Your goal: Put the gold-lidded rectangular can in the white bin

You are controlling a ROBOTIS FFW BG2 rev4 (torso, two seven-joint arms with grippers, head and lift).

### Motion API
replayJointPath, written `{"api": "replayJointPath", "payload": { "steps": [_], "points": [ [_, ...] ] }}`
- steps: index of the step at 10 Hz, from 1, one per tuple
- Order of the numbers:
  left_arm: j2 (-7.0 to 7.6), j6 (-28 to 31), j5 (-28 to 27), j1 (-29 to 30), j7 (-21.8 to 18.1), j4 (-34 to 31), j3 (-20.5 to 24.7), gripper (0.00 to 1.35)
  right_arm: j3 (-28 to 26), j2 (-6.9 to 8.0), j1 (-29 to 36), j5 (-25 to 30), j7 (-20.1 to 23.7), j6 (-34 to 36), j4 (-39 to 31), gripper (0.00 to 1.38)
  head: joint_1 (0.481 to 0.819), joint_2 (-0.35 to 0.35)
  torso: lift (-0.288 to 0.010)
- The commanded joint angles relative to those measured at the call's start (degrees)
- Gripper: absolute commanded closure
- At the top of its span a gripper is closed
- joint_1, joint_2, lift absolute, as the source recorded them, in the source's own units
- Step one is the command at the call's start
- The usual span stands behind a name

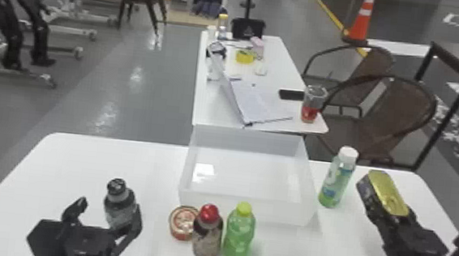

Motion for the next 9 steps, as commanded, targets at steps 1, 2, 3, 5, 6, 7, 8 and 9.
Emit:
{"api": "replayJointPath", "payload": {
  "steps": [1,2,3,5,6,7,8,9],
  "points": [
    [-0.15,0.27,0.31,-0.45,0.06,0.58,-0.46,0.16,1.88,0.20,-1.91,0.11,-0.76,8.38,-4.47,1.18,0.549,0.000,-0.100],
    [-0.15,0.44,0.84,-0.80,0.06,1.20,-1.08,0.16,3.11,-0.06,-4.19,-0.33,-0.85,11.90,-5.34,1.18,0.549,0.000,-0.100],
    [-0.15,0.53,1.01,-0.89,0.15,1.20,-1.25,0.16,4.86,-0.50,-7.00,-0.60,-0.85,13.48,-4.90,1.18,0.549,0.000,-0.100],
    [-0.15,0.79,1.28,-0.89,0.33,1.20,-1.43,0.16,8.64,-1.65,-12.63,-2.62,-0.85,14.71,-0.95,1.18,0.549,0.000,-0.100],
    [-0.15,0.97,1.45,-0.89,0.33,1.20,-1.43,0.16,10.05,-1.73,-15.09,-2.71,-1.02,16.12,1.25,1.18,0.549,0.000,-0.100],
    [-0.15,1.23,1.54,-0.89,0.33,1.29,-1.52,0.16,11.28,-1.82,-17.38,-2.88,-1.02,16.64,4.59,1.18,0.549,0.000,-0.100],
    [-0.15,1.50,1.72,-0.98,0.33,1.29,-1.52,0.15,12.69,-2.00,-19.40,-3.15,-0.93,16.64,8.19,1.18,0.549,0.000,-0.100],
    [-0.15,1.67,1.81,-1.07,0.33,1.38,-1.52,0.15,14.18,-2.09,-20.89,-3.15,-0.85,16.47,10.92,1.18,0.549,0.000,-0.100]
  ]
}}
